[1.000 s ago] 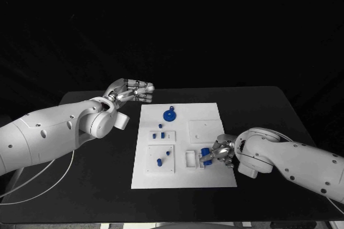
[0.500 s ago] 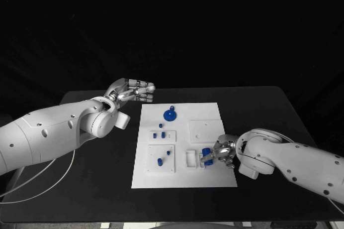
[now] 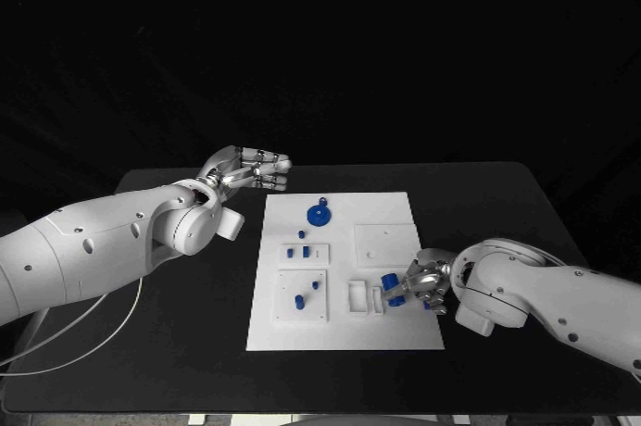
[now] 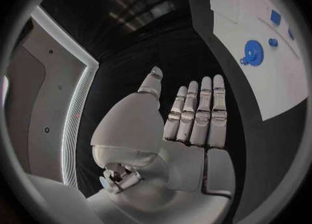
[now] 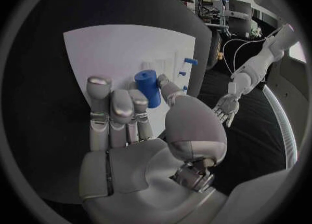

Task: Assemble the parts on the task board

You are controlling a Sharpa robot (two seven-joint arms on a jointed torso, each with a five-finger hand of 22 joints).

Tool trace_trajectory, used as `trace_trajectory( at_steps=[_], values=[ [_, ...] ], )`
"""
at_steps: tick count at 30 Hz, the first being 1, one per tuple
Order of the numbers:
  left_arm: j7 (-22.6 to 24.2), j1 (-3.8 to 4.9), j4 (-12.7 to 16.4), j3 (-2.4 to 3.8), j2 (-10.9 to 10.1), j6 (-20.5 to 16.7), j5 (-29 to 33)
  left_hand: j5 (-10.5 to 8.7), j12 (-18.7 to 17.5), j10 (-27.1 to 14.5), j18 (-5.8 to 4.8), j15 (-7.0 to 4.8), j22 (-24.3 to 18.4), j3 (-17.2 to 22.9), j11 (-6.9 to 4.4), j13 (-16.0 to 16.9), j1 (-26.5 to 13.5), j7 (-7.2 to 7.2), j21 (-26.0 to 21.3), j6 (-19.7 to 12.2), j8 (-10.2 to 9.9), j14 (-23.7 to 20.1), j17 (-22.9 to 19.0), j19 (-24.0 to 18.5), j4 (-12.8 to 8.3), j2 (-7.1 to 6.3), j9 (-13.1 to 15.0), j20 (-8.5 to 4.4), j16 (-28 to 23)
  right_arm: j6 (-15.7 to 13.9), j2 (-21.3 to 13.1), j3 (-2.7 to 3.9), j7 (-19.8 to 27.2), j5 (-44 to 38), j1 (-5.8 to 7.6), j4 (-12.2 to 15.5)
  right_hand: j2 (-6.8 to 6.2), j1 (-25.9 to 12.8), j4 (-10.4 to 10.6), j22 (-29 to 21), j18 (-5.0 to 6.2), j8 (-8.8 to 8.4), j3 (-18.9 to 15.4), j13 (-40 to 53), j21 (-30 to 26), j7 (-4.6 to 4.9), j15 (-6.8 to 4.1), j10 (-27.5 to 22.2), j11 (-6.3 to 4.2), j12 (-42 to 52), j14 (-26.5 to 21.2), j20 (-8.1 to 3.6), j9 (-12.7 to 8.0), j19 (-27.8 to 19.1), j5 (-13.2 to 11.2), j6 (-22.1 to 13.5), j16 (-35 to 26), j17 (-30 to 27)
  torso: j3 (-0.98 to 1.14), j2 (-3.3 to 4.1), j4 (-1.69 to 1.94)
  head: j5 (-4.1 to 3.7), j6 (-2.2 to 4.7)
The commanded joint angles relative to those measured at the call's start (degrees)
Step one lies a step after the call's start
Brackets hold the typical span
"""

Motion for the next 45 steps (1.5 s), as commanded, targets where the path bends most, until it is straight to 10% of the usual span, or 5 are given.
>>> trace_trajectory(
  at_steps=[1, 45],
  values=[
    [0.2, 0.03, 0.0, 0.03, 0.2, 0.9, 0.3, -0.01, 0.0, -0.2, 1.10, -0.10, 0.0, 0.1, 0.02, 0.0, 0.0, 0.45, 0.1, 0.0, -0.2, 0.1, 0.0, 0.3, 0.1, -0.03, 0.0, -0.01, -0.2, -0.7, -0.5, 0.04, -2.8, 0.6, 0.60, 1.1, -0.23, -0.5, 0.3, 2.0, -0.33, 0.31, 0.1, -0.1, -0.2, -0.05, -0.37, -0.2, -0.40, -0.2, 0.0, -0.32, 0.1, 2.9, 0.2, 0.4, -0.3, -0.1, -0.10, 0.00, 0.05, 0.02, 0.06],
    [-0.3, 0.03, -0.1, -0.02, 0.8, 1.5, 0.3, -0.04, 0.0, -0.3, 1.11, -0.03, 0.0, 0.2, 0.05, 0.0, -0.1, 0.49, 0.1, -0.3, -0.2, 0.0, 0.0, 0.2, 0.1, -0.05, 0.0, 0.06, -0.2, 1.2, 6.8, -2.38, -2.9, -1.6, 1.21, -1.6, -0.75, -0.5, 1.6, 2.0, -0.51, 0.34, -1.7, -0.8, -0.8, -0.29, -0.49, -0.5, -0.55, -1.2, -0.1, -0.49, -0.2, 2.9, 0.0, 1.5, -1.1, -0.5, -0.06, 0.06, 0.01, 1.12, -0.33]
  ],
)
